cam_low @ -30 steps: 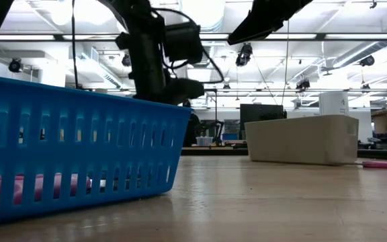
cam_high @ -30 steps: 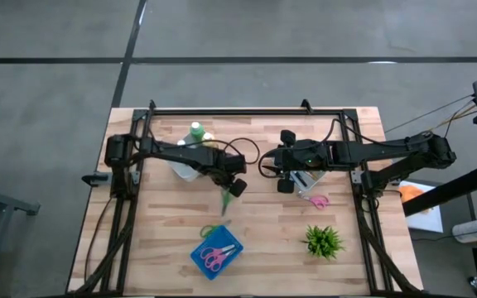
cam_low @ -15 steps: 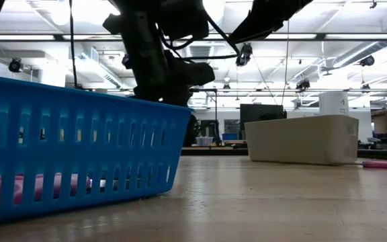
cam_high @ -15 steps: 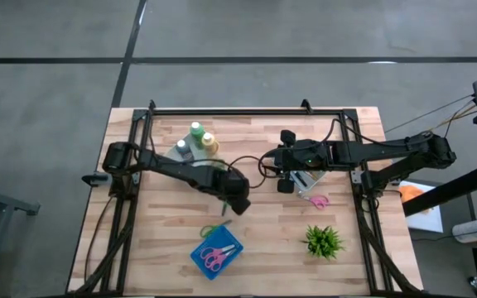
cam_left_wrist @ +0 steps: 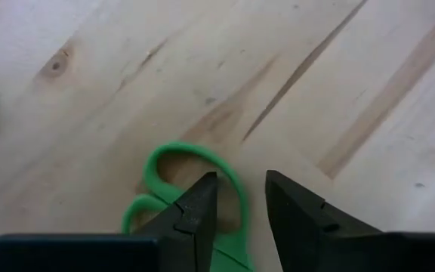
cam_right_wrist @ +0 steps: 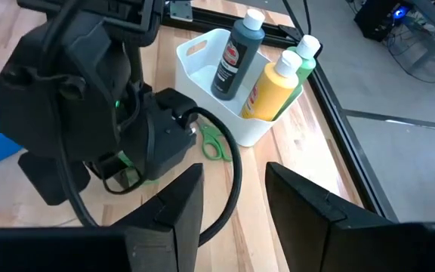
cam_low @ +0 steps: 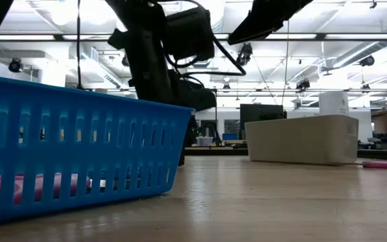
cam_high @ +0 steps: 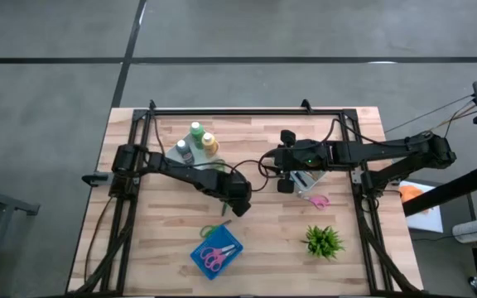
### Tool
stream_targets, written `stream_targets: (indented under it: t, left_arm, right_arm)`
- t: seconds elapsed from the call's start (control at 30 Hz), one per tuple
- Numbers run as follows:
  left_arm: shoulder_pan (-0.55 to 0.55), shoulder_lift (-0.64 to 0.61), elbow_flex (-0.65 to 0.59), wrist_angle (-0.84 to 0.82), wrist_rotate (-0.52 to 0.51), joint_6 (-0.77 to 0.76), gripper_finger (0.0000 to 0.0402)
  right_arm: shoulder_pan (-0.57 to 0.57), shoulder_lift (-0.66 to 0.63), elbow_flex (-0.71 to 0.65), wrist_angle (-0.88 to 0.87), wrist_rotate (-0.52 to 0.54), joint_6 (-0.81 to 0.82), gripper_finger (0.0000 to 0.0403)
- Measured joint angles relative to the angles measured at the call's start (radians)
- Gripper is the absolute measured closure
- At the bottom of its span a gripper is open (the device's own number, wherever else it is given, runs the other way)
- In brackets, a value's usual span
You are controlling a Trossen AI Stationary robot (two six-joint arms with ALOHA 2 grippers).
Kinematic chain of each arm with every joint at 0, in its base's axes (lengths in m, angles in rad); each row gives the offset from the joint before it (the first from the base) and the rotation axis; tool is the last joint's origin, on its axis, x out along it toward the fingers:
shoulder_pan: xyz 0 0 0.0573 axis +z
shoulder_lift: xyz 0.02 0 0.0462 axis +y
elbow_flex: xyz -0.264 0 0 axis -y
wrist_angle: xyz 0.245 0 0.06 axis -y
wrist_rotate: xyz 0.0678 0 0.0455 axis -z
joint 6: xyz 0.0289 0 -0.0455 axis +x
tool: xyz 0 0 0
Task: Pick & Place Paint Supplies
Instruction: Put the green scissors into the blue bin
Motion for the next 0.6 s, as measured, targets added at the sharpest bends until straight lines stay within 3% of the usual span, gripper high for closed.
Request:
stream_targets:
  t: [0.37, 0.6]
  left_arm:
    - [0.002, 0.004, -0.014, 0.007, 0.001, -0.002, 0.03]
    - [0.002, 0.006, -0.025, -0.002, -0.006, -0.016, 0.0369]
  right_arm:
    - [0.0, 0.0, 0.0, 0.0, 0.0, 0.0, 0.026]
    - [0.0, 0.0, 0.0, 0.0, 0.0, 0.0, 0.026]
